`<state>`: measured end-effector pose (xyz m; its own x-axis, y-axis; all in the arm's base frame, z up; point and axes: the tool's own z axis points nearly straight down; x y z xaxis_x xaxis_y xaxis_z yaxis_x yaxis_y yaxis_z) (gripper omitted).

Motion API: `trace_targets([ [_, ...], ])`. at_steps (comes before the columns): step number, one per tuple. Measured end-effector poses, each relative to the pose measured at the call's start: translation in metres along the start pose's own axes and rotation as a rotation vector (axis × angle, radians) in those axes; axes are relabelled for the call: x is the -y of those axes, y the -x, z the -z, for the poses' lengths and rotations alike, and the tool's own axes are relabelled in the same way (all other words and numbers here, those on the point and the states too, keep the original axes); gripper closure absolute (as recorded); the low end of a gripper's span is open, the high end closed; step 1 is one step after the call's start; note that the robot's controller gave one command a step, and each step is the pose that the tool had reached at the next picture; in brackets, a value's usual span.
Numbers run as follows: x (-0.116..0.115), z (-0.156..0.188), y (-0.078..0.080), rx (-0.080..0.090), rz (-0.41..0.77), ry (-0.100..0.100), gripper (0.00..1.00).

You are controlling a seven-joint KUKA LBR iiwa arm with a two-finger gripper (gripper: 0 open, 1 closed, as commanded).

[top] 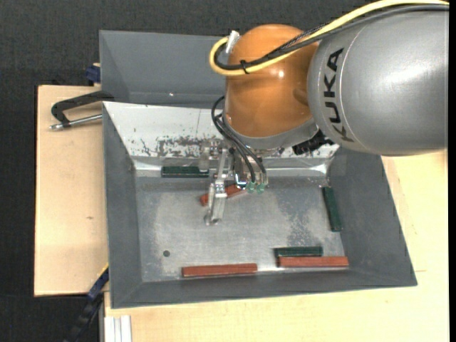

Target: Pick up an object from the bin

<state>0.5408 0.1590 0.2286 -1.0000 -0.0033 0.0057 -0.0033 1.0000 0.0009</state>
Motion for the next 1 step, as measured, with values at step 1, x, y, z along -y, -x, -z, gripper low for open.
trace_targets([
  [1,0.001,0.0047,0.0017,0.008,-0.002,0.001,0.0],
])
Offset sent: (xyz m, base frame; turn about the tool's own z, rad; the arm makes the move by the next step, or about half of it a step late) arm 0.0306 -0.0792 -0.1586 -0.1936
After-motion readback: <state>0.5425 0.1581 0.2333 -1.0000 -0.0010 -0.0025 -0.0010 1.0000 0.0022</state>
